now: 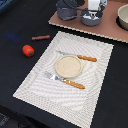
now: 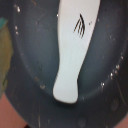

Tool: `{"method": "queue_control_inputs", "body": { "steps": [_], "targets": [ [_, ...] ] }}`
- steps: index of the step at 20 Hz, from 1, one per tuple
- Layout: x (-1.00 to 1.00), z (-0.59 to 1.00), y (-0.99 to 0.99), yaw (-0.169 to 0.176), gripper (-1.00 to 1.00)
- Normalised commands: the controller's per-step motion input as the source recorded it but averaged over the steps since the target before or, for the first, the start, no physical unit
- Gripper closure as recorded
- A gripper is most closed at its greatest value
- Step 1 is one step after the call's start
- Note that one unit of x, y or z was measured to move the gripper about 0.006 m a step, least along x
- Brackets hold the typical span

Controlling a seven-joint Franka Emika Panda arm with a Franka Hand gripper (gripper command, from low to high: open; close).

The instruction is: Place the fish, sausage, and tomato into the frying pan.

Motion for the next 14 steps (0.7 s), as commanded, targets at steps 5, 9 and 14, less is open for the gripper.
{"method": "queue_control_inputs", "body": {
  "steps": [5,9,14],
  "targets": [
    [-0.55,0.91,-0.49,-0.041,-1.0],
    [-0.54,0.66,-0.62,-0.026,-1.0],
    [-0.57,0.45,-0.67,-0.013,-1.0]
  ]
}}
